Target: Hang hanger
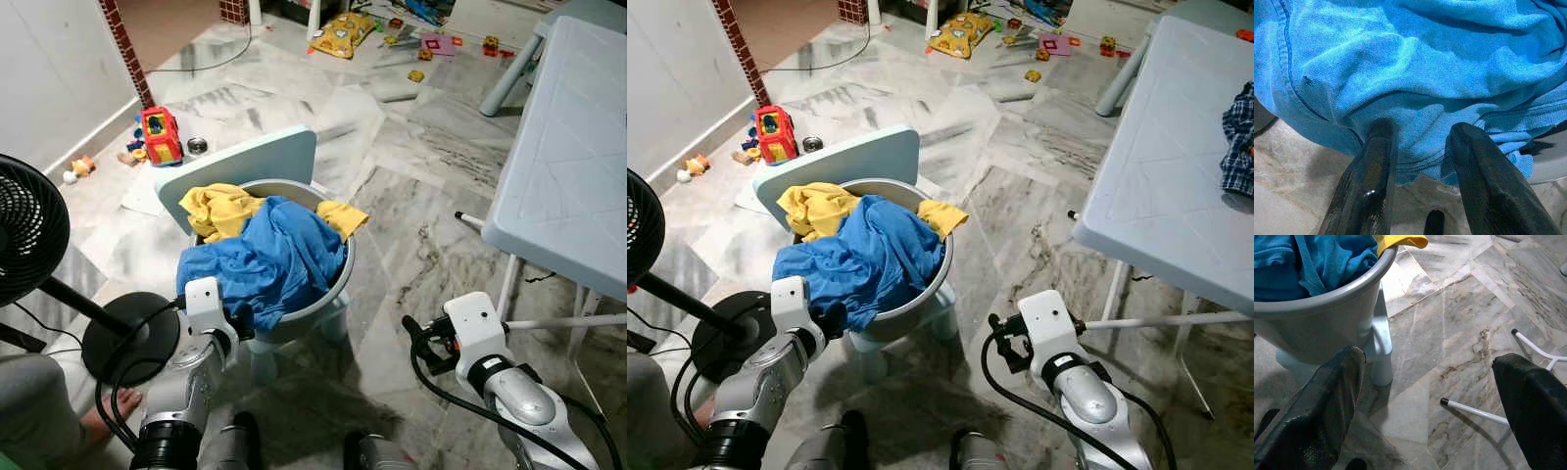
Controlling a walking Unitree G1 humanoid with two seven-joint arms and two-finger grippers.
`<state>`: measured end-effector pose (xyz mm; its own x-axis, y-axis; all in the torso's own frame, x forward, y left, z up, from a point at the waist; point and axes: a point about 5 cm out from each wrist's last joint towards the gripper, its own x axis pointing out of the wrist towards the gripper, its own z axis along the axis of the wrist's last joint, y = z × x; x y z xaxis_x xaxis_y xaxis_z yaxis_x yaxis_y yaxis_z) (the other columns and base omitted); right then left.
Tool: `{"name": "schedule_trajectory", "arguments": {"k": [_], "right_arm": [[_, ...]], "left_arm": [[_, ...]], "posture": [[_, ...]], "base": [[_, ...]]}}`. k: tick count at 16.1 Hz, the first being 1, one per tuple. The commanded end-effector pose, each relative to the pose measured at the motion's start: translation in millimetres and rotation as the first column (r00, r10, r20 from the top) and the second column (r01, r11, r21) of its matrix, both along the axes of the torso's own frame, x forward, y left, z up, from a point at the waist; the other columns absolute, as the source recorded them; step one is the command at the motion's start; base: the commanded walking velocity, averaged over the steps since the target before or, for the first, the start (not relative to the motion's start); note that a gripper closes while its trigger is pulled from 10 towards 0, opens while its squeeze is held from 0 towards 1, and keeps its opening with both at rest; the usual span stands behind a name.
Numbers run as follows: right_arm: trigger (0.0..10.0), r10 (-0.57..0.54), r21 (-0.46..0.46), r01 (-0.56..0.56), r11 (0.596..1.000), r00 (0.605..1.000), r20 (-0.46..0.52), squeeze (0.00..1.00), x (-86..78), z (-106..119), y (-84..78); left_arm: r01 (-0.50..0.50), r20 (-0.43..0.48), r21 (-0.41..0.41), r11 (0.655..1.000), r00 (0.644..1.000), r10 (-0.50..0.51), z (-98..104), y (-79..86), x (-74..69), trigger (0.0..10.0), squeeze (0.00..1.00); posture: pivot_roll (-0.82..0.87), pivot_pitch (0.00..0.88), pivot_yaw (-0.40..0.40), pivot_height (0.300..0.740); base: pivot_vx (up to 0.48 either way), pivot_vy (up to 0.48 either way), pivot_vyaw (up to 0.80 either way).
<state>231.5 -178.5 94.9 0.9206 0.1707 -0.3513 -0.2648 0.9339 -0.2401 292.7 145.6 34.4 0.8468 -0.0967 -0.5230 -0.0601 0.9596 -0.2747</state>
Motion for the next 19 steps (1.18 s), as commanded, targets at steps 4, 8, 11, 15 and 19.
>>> {"name": "schedule_trajectory", "arguments": {"k": [4,8,11,15,19], "right_arm": [[10.0,-0.016,-0.010,0.015,1.000,1.000,-0.008,0.00,-1.9,-2,-2.7],[10.0,-0.015,-0.009,0.015,1.000,1.000,-0.009,0.00,-1.4,-3,-1.9],[10.0,-0.016,-0.010,0.016,1.000,1.000,-0.014,0.00,-1.5,-4,-1.0],[10.0,-0.018,-0.008,0.018,1.000,1.000,-0.013,0.00,-0.9,-4,-0.5],[10.0,-0.018,-0.006,0.018,1.000,1.000,-0.010,0.00,0.1,-4,0.2]], "left_arm": [[0.028,-0.062,-0.023,0.999,0.998,-0.030,-13,-1.7,-5.3,2.4,0.00],[0.024,-0.078,-0.024,0.999,0.997,-0.026,-15,3.9,-4.6,0.0,0.00],[0.014,-0.083,-0.049,0.999,0.996,-0.018,-15,7.2,-3.0,0.0,0.00],[-0.011,-0.070,-0.059,0.998,0.998,0.007,-12,12.5,0.0,0.0,0.00],[-0.047,-0.040,-0.060,0.997,0.998,0.045,-9,16.9,2.2,0.0,0.00]], "posture": [[-0.26,0.216,-0.019,0.740],[-0.26,0.215,-0.020,0.740],[-0.26,0.214,-0.018,0.740],[-0.25,0.212,-0.016,0.740],[-0.25,0.208,-0.019,0.740]], "base": [[0.000,0.000,0.00],[0.000,0.000,0.00],[0.000,0.000,0.00],[0.000,0.000,0.00],[0.000,0.000,0.00]]}}
